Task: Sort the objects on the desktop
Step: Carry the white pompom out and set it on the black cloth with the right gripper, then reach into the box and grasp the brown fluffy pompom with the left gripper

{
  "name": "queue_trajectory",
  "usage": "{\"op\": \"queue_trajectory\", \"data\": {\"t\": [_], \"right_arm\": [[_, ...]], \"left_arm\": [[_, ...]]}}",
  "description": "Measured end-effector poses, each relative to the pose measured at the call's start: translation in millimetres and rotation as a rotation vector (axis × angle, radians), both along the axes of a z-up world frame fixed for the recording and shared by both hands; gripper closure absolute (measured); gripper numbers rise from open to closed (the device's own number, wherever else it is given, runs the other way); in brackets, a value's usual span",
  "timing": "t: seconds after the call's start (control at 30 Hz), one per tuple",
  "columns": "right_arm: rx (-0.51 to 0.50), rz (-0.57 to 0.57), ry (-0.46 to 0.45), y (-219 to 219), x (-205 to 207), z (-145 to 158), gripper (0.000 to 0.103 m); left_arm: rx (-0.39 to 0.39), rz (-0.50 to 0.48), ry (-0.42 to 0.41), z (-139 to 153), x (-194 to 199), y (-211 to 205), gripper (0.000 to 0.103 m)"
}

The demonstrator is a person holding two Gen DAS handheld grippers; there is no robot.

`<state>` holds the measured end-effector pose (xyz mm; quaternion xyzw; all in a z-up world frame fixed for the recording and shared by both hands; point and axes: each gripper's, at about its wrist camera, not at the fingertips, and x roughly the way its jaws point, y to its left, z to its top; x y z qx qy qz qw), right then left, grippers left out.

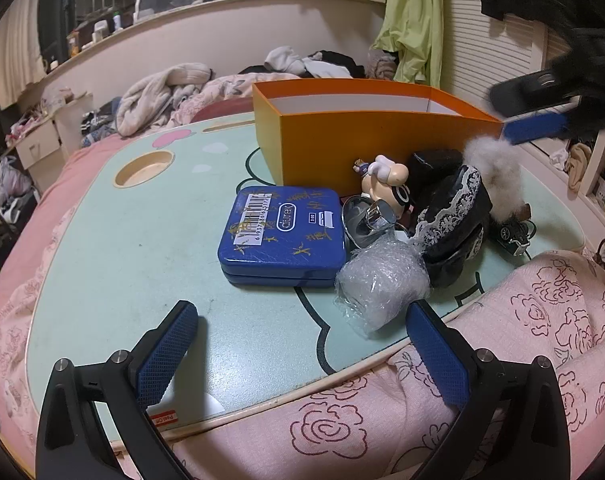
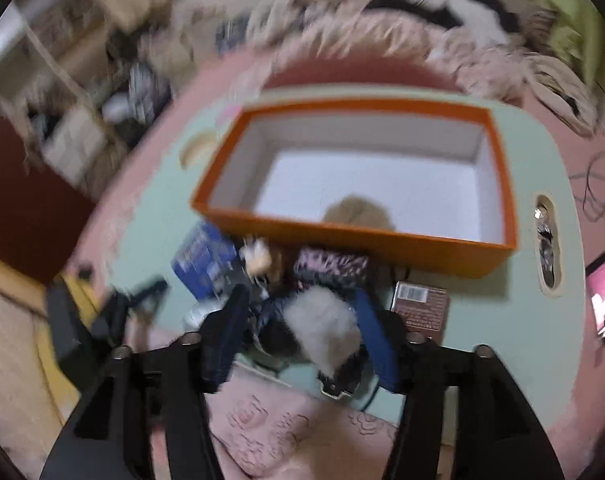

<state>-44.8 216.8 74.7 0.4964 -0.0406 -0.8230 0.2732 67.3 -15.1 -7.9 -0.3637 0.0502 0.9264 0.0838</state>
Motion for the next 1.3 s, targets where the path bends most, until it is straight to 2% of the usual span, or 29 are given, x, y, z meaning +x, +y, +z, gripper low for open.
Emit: {"op": "queue_trajectory", "data": {"t": [0.07,0.23,0.3,0.37,0.4,0.43,0.47,0.53,0.6,0.67,0.7,0.77,0.87,0.97,1.07,1.17,1.3], "right_arm": [[-0.051,-0.068,0.06,25,18,-1,0.033],[0.057,-0.12,0.152,56,66,-33,0.032],[0.099,-0.098,0.152,51,74,-54,0.032],[0.161,-0.097,0.179,39,77,-70,0.028],[0.205,-0.108,0.259,32,82,-73,0.022],[0.257,-0.106,0.299,24,83,-79,0.016],[0.277,-0.102,0.327,21,84,-81,0.015],[0.26,-0.105,0.31,24,80,-84,0.01],[0.251,-0.131,0.294,31,75,-89,0.001],[0.248,-0.136,0.296,32,75,-89,0.001],[0.252,-0.135,0.298,31,75,-89,0.001],[0.257,-0.136,0.299,28,76,-87,0.001],[0.257,-0.136,0.299,27,77,-84,0.001],[0.256,-0.135,0.299,28,77,-84,0.001],[0.256,-0.135,0.299,29,77,-84,0.001],[0.256,-0.134,0.299,30,77,-84,0.001],[0.255,-0.134,0.299,32,76,-84,0.001]], "left_arm": [[0.0,0.0,0.0,0,0,0,0.0],[0.0,-0.001,-0.001,-1,-1,-1,0.0],[-0.001,0.001,-0.002,0,0,-1,0.0],[-0.003,0.004,0.0,0,1,-1,0.0],[-0.001,0.006,-0.003,0,1,-2,0.0],[0.001,0.007,-0.004,-1,1,-2,0.0],[0.002,0.009,-0.004,-1,1,-3,0.0],[0.0,0.015,-0.009,0,1,-2,0.0],[-0.011,0.035,-0.024,2,-2,-1,0.0],[-0.05,0.098,-0.004,10,-3,0,0.0],[-0.071,0.131,0.035,21,-2,1,0.0],[-0.029,0.13,0.097,48,-2,2,0.0],[0.125,0.067,0.104,92,-17,5,0.0],[0.188,0.035,0.045,122,-53,19,0.0],[0.19,0.024,-0.073,128,-105,42,0.0],[0.129,0.075,-0.187,111,-147,63,0.0],[0.077,0.124,-0.298,75,-170,74,0.0]]}}
